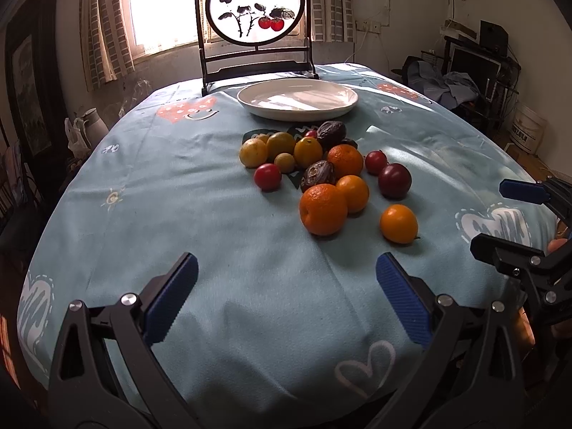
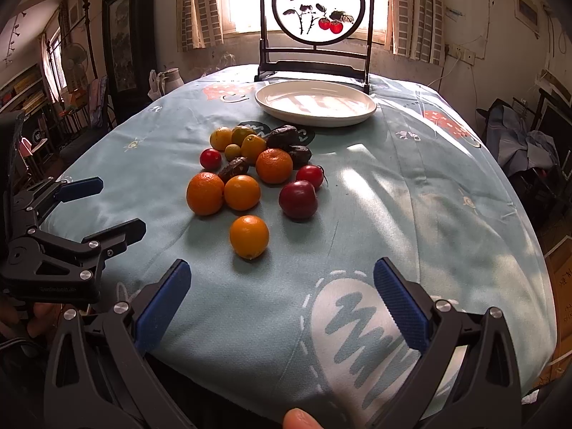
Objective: Organize fruits
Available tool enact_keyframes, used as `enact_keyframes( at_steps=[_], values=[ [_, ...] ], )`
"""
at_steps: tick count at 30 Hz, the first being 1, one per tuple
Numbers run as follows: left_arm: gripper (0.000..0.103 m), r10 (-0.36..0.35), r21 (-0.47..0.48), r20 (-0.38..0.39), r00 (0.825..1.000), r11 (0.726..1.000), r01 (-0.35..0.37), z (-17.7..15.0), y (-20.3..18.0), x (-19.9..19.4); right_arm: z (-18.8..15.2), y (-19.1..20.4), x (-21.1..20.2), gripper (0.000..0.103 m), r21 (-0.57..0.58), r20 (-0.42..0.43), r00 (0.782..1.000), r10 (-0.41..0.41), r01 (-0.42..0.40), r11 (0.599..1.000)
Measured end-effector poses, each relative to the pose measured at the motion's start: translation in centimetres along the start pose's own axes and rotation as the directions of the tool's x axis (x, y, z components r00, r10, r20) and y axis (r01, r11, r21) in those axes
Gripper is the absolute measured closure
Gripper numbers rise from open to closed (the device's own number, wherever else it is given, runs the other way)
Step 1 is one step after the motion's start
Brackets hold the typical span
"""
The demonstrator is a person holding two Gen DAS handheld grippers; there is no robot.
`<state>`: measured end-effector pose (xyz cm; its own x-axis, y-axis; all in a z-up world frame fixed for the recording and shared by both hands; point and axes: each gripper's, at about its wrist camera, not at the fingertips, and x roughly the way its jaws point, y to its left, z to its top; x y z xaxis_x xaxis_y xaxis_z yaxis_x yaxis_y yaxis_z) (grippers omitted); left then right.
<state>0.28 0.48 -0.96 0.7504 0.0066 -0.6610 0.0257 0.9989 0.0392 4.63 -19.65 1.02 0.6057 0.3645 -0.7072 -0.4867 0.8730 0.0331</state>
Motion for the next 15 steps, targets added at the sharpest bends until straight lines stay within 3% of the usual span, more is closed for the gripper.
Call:
enact_keyframes(
  at_steps=[15],
  values=[
    [0.002,0.0,0.0,-0.004,1.0,1.0,0.0,0.05,0.05,0.06,0.04,-0.22,0.06,0.001,0.0,-0.003,1.0,0.004,-0.004,1.0]
  ],
)
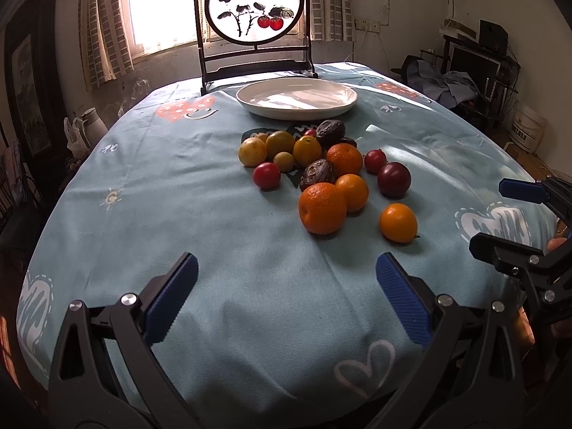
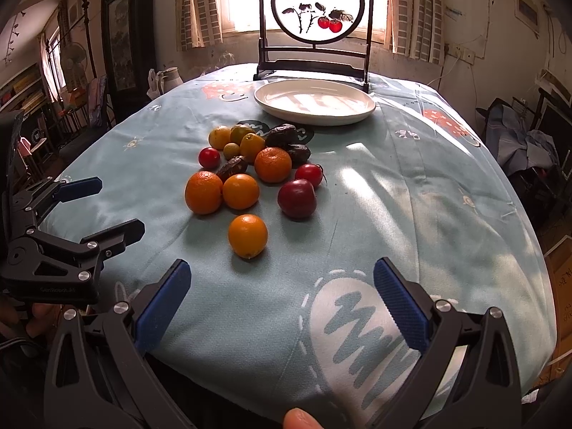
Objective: Organize fruits
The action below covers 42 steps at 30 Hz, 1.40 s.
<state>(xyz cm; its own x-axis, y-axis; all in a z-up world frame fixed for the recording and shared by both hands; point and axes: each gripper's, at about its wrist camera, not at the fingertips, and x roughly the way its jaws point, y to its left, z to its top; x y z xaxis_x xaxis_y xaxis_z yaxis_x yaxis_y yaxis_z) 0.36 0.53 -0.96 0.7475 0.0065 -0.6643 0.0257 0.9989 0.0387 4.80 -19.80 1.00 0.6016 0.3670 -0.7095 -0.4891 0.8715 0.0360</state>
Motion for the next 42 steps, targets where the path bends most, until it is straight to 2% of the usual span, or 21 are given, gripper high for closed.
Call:
enact_keyframes(
  at_steps=[42],
  values=[
    [0.002,-0.002,-0.006,-0.025,1.0,1.0,0.002,-0.27,0.1,0.69,-0.11,0.17,0.45,0.001,0.002,-0.02,1.0,0.015,-0.015,1.0]
  ],
)
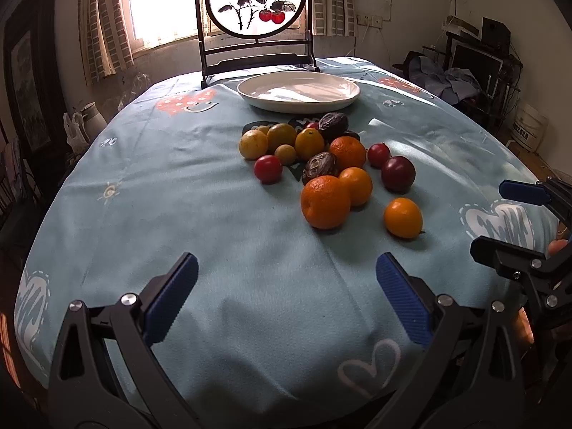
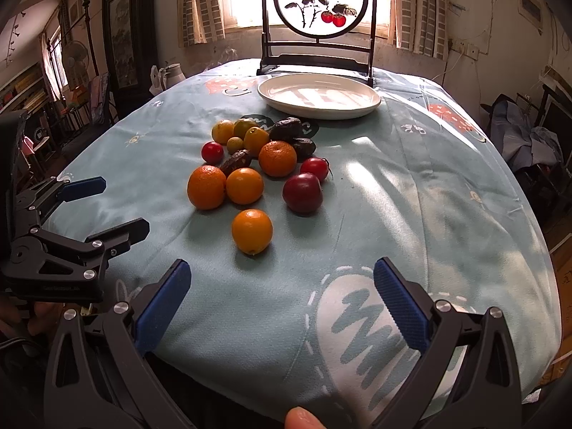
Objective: Organize fruits
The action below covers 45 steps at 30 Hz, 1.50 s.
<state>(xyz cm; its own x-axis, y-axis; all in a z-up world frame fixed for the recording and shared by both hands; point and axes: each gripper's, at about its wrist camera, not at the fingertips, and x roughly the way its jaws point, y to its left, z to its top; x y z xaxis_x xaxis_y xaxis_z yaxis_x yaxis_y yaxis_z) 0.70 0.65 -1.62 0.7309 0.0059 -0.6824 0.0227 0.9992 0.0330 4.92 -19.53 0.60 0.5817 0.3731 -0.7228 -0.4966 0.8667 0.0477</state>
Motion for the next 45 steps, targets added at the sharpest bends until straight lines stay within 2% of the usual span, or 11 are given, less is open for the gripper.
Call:
enact_keyframes(
  at_steps=[7,13,15,17,25,28,34,37,40,42,45],
  values=[
    [0.002,-0.002,-0.006,-0.016,1.0,1.0,0.002,-0.1,0.2,0.5,-0.1,0.0,0.5,0.001,0.003,-0.007,1.0,0.007,-0.007,1.0],
    [0.002,0.002,-0.037,-0.027,1.0,0.999,-0.003,-0.2,1.8,1.2,-0.2,1.0,1.2,0.001,-0.028,0.014,0.998,0.065,-0.065,0.998],
    [0.002,0.002,-0.052,-0.035,0.999,0.999,-0.004,-0.4,2.6,1.6,-0.1,1.5,1.8,0.007,-0.045,0.018,0.997,0.08,-0.079,0.996],
    [0.002,0.002,-0.064,-0.039,0.999,0.998,-0.005,-0.5,3.2,1.9,0.0,1.7,2.6,0.024,-0.045,0.016,0.994,0.105,-0.104,0.994],
    [0.002,-0.084,-0.046,-0.024,0.996,0.996,0.082,0.1,3.7,2.7,1.2,0.8,6.7,0.042,0.018,-0.036,0.989,0.141,-0.14,0.99],
    [0.002,-0.132,0.009,-0.024,0.991,0.991,0.132,1.1,3.0,3.3,1.3,0.7,7.6,0.064,0.016,-0.052,0.99,0.129,-0.128,0.992],
    [0.005,-0.29,0.147,-0.049,0.956,0.944,0.294,3.6,1.0,4.8,1.2,-0.3,6.6,0.067,0.031,-0.019,0.986,0.164,-0.163,0.986],
    [0.018,-0.325,0.195,-0.076,0.943,0.922,0.334,4.5,0.2,6.1,1.0,-0.9,6.5,0.067,0.043,-0.021,0.984,0.177,-0.176,0.983],
    [0.043,-0.342,0.191,-0.142,0.929,0.912,0.364,5.0,0.0,7.8,1.0,-1.4,6.6,0.067,0.055,-0.024,0.984,0.178,-0.177,0.983],
    [0.045,-0.351,0.168,-0.174,0.92,0.91,0.379,5.1,0.2,8.9,1.1,-1.8,6.7,0.067,0.06,-0.025,0.983,0.183,-0.181,0.982],
    [0.045,-0.409,0.126,-0.215,0.887,0.889,0.44,5.3,0.6,9.7,1.2,-2.2,6.7,0.067,0.064,-0.03,0.98,0.195,-0.193,0.979]
  ],
)
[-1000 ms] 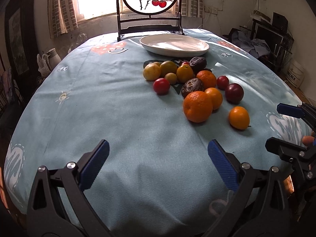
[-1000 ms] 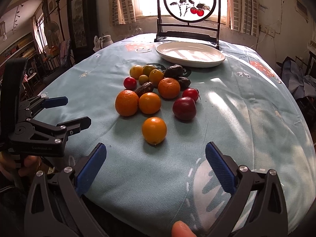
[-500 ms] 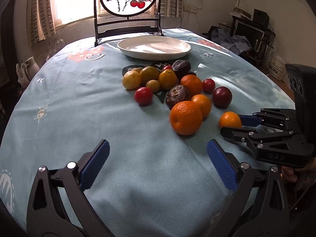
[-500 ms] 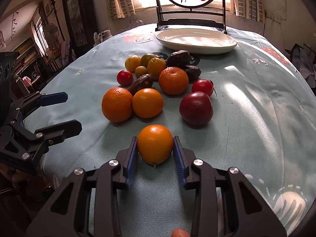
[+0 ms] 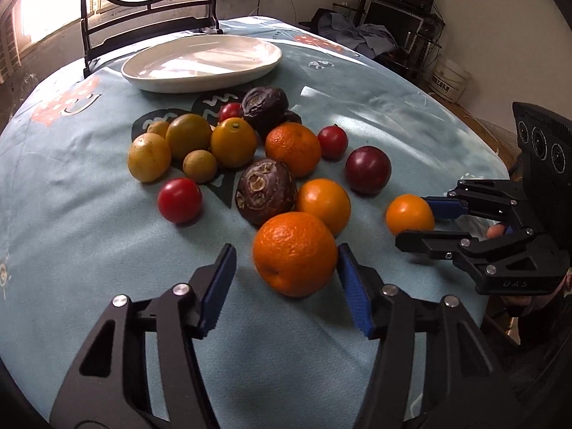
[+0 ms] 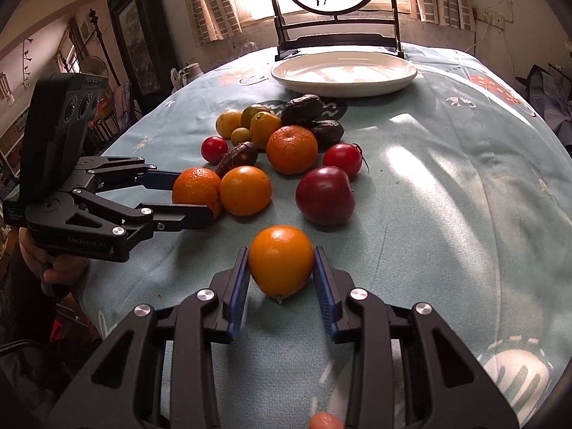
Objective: Organize fruits
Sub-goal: 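Grasp a small orange with the right tool while the left tool grasps a large orange, then carry both oranges to the white plate and open both tools to release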
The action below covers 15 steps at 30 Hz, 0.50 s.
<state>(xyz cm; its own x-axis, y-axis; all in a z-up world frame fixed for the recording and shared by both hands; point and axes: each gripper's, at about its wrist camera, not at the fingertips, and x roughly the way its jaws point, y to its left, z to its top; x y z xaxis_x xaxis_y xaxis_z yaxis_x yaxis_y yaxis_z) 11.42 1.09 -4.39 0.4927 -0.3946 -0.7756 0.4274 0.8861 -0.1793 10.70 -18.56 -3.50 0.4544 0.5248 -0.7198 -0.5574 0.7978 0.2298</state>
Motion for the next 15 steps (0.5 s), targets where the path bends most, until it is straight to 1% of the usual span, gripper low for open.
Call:
enact_keyframes(
  at_steps=[1,2,3,4,7,9,11,13,14,15],
  values=[
    [0.045,-0.016,-0.003,-0.007,1.0,1.0,0.016,0.1,0.1,0.2,0.1,-0.1,0.0,0.067,-0.001,-0.003,1.0,0.006,-0.006,1.0],
    [0.047,-0.026,-0.005,-0.013,1.0,1.0,0.026,0.1,0.2,0.3,0.3,-0.2,-0.1,0.067,-0.002,-0.005,1.0,0.015,-0.015,1.0],
    [0.05,-0.04,-0.008,-0.02,0.999,0.999,0.04,0.1,0.2,0.4,0.6,-0.3,-0.2,0.067,-0.002,-0.006,1.0,0.03,-0.03,1.0],
    [0.057,-0.053,-0.009,-0.026,0.998,0.999,0.053,0.1,0.3,0.5,1.0,-0.5,-0.4,0.067,-0.001,-0.004,0.999,0.045,-0.045,0.999],
    [0.057,-0.077,-0.014,-0.04,0.996,0.997,0.076,0.2,0.7,0.2,2.6,-1.1,-1.0,0.067,0.01,0.018,0.996,0.093,-0.093,0.996],
    [0.058,-0.091,-0.018,-0.038,0.995,0.996,0.091,0.5,1.1,-0.3,4.3,-1.6,-1.4,0.067,0.015,0.05,0.993,0.105,-0.106,0.994],
    [0.058,-0.109,-0.026,-0.015,0.994,0.994,0.108,1.7,1.7,-1.2,6.4,-2.2,-1.4,0.067,0.012,0.095,0.992,0.077,-0.079,0.997],
    [0.057,-0.118,-0.049,0.031,0.993,0.992,0.12,3.8,2.8,-2.3,8.9,-2.9,-0.9,0.067,0.007,0.143,0.989,0.038,-0.039,0.999],
    [0.057,-0.103,-0.06,0.057,0.993,0.992,0.107,5.2,3.5,-2.7,10.2,-3.3,-0.3,0.067,0.009,0.158,0.987,0.02,-0.022,1.0],
    [0.057,-0.066,-0.069,0.083,0.994,0.995,0.072,6.7,4.2,-2.9,11.7,-3.8,0.5,0.067,0.014,0.166,0.986,0.004,-0.007,1.0]
  ],
)
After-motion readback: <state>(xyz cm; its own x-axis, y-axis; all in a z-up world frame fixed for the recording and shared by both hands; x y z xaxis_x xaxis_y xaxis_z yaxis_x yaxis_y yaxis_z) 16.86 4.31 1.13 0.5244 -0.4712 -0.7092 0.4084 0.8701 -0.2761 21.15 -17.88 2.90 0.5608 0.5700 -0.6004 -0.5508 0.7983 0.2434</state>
